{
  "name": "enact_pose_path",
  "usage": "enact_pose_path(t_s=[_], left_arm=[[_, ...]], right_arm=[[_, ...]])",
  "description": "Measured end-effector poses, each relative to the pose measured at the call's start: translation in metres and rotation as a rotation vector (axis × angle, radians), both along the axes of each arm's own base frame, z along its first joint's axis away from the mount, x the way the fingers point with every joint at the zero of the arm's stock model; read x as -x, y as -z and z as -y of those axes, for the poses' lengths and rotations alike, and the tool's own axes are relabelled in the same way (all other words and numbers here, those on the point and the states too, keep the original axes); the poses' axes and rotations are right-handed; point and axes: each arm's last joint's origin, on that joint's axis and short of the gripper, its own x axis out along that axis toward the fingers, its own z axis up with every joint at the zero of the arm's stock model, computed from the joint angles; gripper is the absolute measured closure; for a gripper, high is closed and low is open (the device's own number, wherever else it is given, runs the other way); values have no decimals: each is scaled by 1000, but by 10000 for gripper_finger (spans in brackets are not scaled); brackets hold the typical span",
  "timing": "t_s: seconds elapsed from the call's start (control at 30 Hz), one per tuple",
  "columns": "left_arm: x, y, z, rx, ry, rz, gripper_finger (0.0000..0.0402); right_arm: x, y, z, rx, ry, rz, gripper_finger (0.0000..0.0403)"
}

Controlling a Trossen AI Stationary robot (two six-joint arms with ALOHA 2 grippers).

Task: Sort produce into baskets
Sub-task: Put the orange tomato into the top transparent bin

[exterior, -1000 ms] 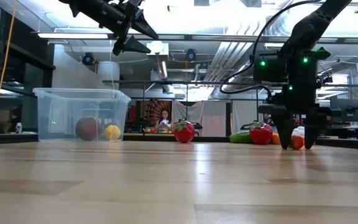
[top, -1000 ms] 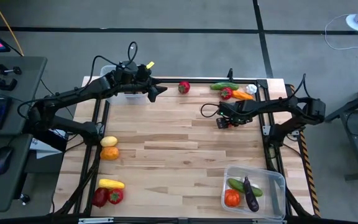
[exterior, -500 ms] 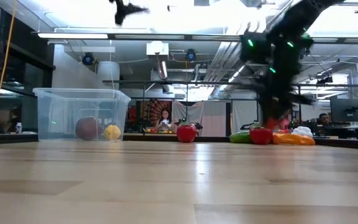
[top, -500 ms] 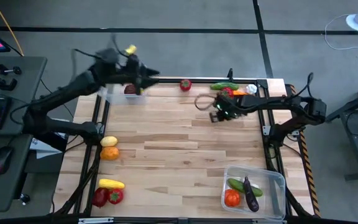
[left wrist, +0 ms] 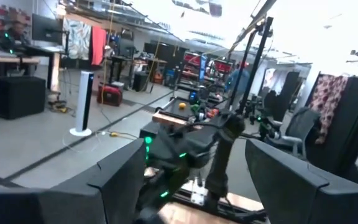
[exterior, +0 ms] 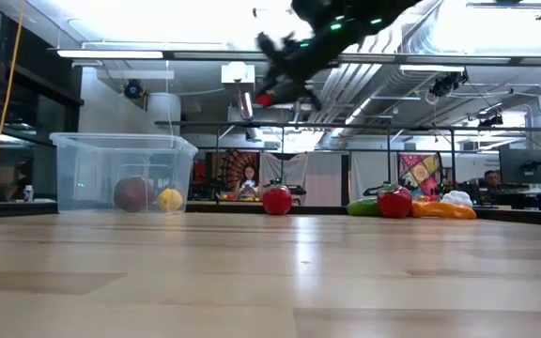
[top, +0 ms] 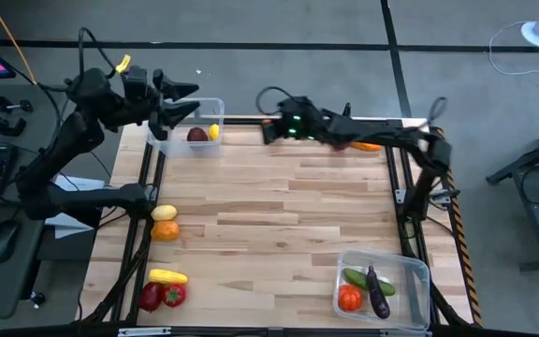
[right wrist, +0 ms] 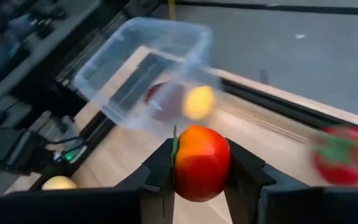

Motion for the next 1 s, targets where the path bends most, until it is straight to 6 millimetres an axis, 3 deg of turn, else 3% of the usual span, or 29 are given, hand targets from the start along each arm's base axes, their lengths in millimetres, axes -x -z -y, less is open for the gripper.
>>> enact_pose_path(t_s=[0.27,0.53,0.63,0.8,1.0], left_arm=[[-2,2,-1,68,2,-1,140],[-3,2,-2,90,1,4,140],[-3,2,-2,90,1,4,140],[-3,3,-2,95,0,-4,140],[-4,5,-3,77,-2,-23,140]], right_arm=[[-85,16,29,11,-147,64,313],[-141,31,48,27,-206,172,312],[-152,44,52,23,-200,227,312],[-153,68,53,-29,-153,270,308],[-153,66,53,28,-172,269,231]])
